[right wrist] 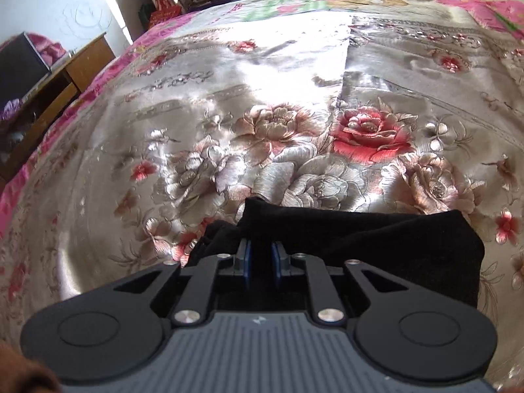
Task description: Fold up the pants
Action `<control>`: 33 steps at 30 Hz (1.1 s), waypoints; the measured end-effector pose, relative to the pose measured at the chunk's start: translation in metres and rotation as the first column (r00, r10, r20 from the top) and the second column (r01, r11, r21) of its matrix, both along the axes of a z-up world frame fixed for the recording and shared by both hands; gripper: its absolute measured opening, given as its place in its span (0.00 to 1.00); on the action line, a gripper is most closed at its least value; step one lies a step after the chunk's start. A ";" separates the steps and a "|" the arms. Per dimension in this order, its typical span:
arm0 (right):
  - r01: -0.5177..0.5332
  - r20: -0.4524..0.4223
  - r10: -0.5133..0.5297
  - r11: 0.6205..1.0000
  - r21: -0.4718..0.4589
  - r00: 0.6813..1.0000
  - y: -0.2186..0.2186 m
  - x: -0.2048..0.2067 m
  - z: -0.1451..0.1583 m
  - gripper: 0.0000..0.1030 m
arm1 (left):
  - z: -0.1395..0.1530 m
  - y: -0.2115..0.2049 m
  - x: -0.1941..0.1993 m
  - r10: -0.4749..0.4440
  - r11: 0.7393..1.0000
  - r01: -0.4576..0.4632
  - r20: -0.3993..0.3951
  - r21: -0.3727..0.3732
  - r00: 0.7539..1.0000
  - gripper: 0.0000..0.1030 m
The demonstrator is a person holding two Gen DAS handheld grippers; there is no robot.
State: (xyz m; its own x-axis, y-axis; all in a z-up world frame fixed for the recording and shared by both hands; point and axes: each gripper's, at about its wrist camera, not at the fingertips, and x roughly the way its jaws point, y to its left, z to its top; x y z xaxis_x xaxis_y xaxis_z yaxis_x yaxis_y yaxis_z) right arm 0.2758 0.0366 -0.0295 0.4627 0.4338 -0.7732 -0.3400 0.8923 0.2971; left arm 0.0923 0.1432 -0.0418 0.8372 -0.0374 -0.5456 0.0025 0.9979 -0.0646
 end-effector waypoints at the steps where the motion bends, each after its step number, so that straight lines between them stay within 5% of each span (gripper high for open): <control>1: 0.002 0.011 -0.002 0.999 0.035 1.000 -0.010 -0.007 0.009 0.15 | 0.001 0.002 -0.002 -0.011 1.000 0.011 -0.010 -0.013 1.000 0.57; 7: 0.025 0.033 -0.030 0.991 0.129 0.999 -0.089 -0.087 0.038 0.22 | 0.014 -0.009 -0.042 0.011 0.999 -0.009 -0.056 0.034 0.998 0.56; 12: 0.070 0.070 -0.076 0.993 0.093 0.995 -0.129 -0.158 0.041 0.22 | 0.034 -0.048 -0.060 -0.025 0.994 0.033 -0.071 0.104 0.997 0.57; 15: 0.126 0.081 -0.138 0.983 0.132 0.987 -0.155 -0.190 0.045 0.27 | 0.050 -0.078 -0.065 -0.046 0.985 0.052 -0.038 0.165 0.998 0.72; 16: 0.143 0.084 -0.155 0.980 0.136 0.984 -0.162 -0.197 0.045 0.28 | 0.054 -0.086 -0.067 -0.051 0.983 0.056 -0.032 0.175 0.998 0.82; 24: 0.175 0.151 -0.191 0.978 0.112 0.970 -0.182 -0.240 0.050 0.28 | 0.072 -0.118 -0.085 -0.009 0.968 0.003 0.022 0.250 1.000 1.00; 33: 0.212 0.187 -0.219 0.976 0.058 0.958 -0.194 -0.266 0.049 0.31 | 0.069 -0.134 -0.098 -0.024 0.955 0.011 0.041 0.298 0.999 1.00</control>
State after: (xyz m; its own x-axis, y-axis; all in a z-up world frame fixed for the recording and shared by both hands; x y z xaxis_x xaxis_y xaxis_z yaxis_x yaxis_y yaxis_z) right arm 0.0098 -0.1575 0.0199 0.6860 0.3338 -0.6465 -0.1945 0.9404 0.2791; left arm -0.0053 0.0093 0.0274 0.8612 0.1059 -0.4971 0.0165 0.9717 0.2356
